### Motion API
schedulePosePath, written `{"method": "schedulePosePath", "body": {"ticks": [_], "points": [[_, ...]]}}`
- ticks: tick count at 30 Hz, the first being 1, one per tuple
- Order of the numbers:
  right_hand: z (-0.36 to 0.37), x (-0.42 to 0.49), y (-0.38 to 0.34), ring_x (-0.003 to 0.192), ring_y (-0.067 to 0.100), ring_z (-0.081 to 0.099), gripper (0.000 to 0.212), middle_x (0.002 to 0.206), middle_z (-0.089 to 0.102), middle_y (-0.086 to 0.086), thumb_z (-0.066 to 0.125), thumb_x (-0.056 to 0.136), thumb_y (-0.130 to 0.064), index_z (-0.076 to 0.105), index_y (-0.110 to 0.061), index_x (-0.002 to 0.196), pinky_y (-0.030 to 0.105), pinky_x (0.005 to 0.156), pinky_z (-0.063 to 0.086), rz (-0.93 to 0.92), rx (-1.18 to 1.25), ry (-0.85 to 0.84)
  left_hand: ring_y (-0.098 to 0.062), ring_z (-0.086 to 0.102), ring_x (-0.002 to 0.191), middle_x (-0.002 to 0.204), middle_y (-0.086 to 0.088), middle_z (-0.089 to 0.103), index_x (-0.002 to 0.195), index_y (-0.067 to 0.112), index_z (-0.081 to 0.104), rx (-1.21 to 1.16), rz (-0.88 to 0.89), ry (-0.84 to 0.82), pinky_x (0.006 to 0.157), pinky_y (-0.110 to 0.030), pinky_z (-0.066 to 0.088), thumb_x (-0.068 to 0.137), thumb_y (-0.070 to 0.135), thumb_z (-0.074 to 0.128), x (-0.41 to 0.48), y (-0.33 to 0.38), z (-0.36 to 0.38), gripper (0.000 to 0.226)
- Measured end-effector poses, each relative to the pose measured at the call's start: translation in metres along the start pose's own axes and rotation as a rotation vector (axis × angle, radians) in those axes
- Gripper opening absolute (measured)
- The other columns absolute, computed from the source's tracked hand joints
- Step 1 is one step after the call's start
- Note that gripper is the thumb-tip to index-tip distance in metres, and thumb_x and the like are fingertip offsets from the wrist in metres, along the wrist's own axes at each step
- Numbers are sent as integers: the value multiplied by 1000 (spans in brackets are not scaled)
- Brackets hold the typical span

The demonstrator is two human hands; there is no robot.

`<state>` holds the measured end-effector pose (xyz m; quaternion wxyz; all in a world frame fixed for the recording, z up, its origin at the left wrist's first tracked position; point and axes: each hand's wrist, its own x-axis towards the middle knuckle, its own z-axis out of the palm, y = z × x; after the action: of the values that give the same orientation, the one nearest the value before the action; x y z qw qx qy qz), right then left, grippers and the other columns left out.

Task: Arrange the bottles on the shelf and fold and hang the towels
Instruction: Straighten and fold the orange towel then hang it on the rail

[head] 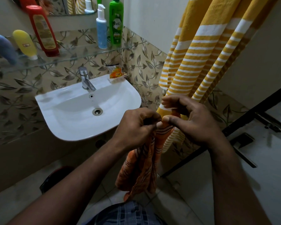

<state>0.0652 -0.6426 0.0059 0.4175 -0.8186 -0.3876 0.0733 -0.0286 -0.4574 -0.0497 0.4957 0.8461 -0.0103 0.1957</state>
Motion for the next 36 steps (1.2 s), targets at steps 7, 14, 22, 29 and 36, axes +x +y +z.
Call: {"method": "schedulePosePath", "body": {"ticks": [7, 14, 22, 29, 36], "points": [[7, 5, 12, 91, 19, 74, 42, 92, 76, -2, 84, 66, -61, 75, -29, 90, 56, 83, 61, 185, 37, -175, -1, 70, 84, 87, 15, 74, 96, 23, 79, 50, 26, -37, 69, -12, 51, 89, 14, 80, -2, -5, -5, 12], [16, 3, 14, 83, 10, 68, 11, 84, 73, -7, 81, 87, -34, 75, -26, 84, 48, 75, 57, 50, -146, -95, -7, 75, 81, 86, 7, 78, 97, 20, 77, -62, -47, 44, 72, -40, 63, 86, 19, 86, -11, -16, -2, 14], [34, -2, 11, 84, 19, 74, 4, 89, 74, -6, 72, 89, -33, 71, -30, 90, 54, 76, 62, 22, 120, 173, -11, 70, 85, 93, 8, 71, 98, 19, 65, -77, -76, 227, 71, -43, 62, 90, 20, 76, -31, -23, 6, 13], [32, -3, -3, 85, 14, 73, 12, 91, 75, -6, 72, 96, -8, 74, -19, 93, 40, 76, 63, -4, 172, 242, -10, 60, 74, 88, 7, 63, 97, 18, 66, 129, 96, 322, 61, -35, 54, 90, 32, 81, -26, -11, 16, 21], [24, -7, -18, 85, 4, 71, 19, 89, 75, -5, 67, 97, -1, 73, -19, 94, 16, 77, 53, -57, 211, 239, -6, 69, 79, 93, 10, 72, 109, 18, 72, 22, 101, 289, 65, -33, 59, 96, 30, 73, -13, -2, 13, 18]]}}
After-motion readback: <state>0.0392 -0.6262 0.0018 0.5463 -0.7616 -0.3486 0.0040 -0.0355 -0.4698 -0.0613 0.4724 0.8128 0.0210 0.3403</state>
